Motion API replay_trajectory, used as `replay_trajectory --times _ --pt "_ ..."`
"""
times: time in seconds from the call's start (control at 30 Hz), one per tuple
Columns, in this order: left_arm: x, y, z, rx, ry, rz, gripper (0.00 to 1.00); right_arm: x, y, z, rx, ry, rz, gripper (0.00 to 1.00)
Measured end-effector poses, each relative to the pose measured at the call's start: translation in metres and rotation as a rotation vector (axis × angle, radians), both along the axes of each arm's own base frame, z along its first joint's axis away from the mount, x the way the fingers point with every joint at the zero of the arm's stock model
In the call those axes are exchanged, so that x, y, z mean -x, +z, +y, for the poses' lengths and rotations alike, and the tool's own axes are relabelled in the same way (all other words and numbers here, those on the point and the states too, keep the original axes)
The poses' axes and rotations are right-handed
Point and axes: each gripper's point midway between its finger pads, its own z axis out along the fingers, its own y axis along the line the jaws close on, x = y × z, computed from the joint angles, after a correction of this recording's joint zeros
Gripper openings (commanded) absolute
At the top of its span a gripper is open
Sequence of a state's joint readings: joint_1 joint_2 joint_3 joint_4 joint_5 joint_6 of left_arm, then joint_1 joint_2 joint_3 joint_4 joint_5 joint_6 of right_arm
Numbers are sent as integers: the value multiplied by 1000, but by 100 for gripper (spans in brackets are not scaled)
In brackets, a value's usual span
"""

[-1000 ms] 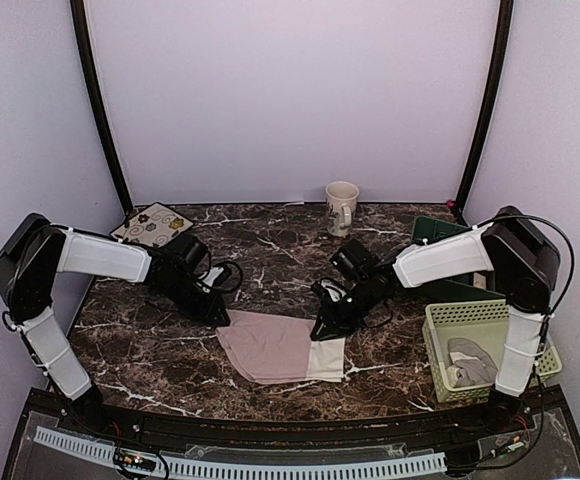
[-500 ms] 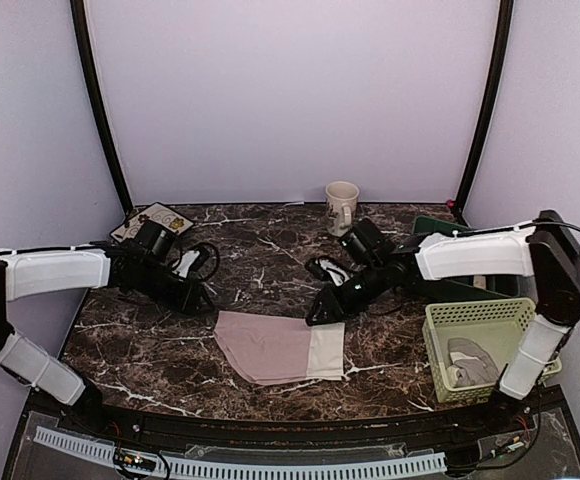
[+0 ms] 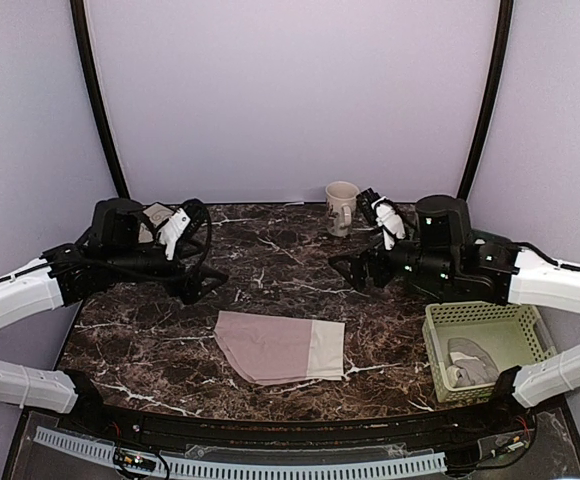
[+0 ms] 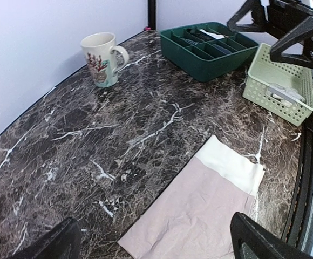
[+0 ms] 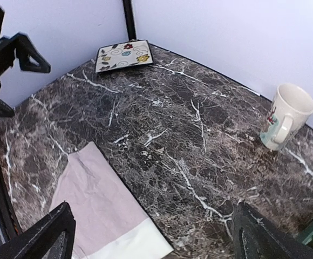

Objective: Roll the underwear
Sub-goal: Pick up the underwear from the center of the board.

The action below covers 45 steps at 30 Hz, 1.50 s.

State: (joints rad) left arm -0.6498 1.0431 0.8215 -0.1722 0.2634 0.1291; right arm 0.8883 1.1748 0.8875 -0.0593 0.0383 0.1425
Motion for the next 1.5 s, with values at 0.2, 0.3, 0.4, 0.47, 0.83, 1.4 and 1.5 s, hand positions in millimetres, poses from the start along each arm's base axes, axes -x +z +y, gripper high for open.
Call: replay_trajectory --times 0.2,0.3,0.4,0.47,0.83,1.4,1.5 --pt "34 -44 -28 -104 -243 -16 97 27 -33 11 169 246 -107 65" --pt "71 -89 -34 -181 -380 20 87 59 -75 14 263 383 -98 51" --pt "91 -116 -39 -237 -475 15 77 93 -119 13 363 513 -82 45" --pt "100 -131 -44 -273 -530 5 71 109 -142 13 422 577 -75 41" --pt "106 -155 -49 -328 -602 -60 64 132 -220 12 648 714 -46 35" --pt "113 -165 -45 -385 -698 -115 50 120 -237 32 725 690 -21 9" --pt "117 -171 -44 -399 -729 -108 49 120 -237 30 736 681 -7 19"
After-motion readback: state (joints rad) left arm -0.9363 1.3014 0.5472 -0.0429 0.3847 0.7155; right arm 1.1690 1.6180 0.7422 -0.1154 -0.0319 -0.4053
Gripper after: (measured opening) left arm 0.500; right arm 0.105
